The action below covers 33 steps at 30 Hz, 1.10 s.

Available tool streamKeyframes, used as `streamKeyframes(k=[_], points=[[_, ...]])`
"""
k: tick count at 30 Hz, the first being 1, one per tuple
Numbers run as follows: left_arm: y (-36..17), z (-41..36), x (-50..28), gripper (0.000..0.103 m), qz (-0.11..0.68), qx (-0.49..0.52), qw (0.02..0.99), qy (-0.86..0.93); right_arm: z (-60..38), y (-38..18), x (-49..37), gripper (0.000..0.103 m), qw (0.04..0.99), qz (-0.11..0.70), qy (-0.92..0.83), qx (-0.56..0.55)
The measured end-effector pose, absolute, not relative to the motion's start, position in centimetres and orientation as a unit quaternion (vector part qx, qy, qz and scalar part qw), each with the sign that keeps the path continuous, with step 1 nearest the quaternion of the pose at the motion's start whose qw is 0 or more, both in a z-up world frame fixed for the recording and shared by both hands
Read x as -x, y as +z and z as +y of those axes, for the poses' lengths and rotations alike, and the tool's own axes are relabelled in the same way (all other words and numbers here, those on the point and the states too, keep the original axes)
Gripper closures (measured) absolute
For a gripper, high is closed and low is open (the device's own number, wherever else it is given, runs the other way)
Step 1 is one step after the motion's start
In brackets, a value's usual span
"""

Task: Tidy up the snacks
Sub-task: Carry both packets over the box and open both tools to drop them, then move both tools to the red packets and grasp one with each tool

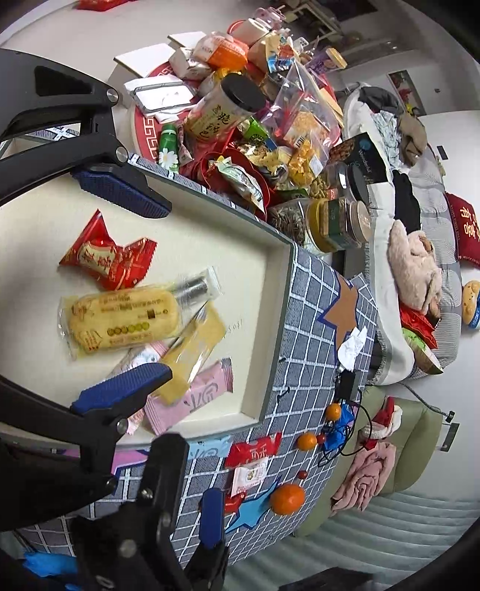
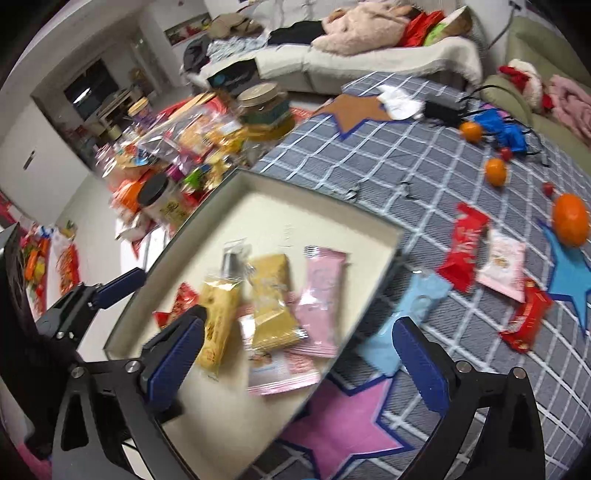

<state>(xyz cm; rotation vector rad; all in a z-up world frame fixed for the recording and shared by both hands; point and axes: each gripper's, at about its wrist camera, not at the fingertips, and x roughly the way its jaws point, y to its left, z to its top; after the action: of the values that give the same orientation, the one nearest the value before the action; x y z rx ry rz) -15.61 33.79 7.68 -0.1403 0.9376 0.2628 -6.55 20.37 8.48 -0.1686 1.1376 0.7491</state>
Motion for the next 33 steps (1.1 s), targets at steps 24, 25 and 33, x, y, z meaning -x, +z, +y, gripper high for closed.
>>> streamKeyframes(k=[24,25,33], points=[[7.2,21.2,-1.0,0.019,0.514,0.04,0.857,0.019,5.3,2.7,-3.0,0.001,0.819,0.552,0.155,0.018],[6.7,20.9,-1.7,0.019,0.518,0.04,0.854,0.018,5.4,2.5,-3.2,0.001,0.821,0.549,0.156,0.021],[1.9,19.9,-6.6,0.019,0.558,0.019,0.829,0.032,5.4,1.4,-4.8,0.001,0.83,0.532,0.163,0.04]])
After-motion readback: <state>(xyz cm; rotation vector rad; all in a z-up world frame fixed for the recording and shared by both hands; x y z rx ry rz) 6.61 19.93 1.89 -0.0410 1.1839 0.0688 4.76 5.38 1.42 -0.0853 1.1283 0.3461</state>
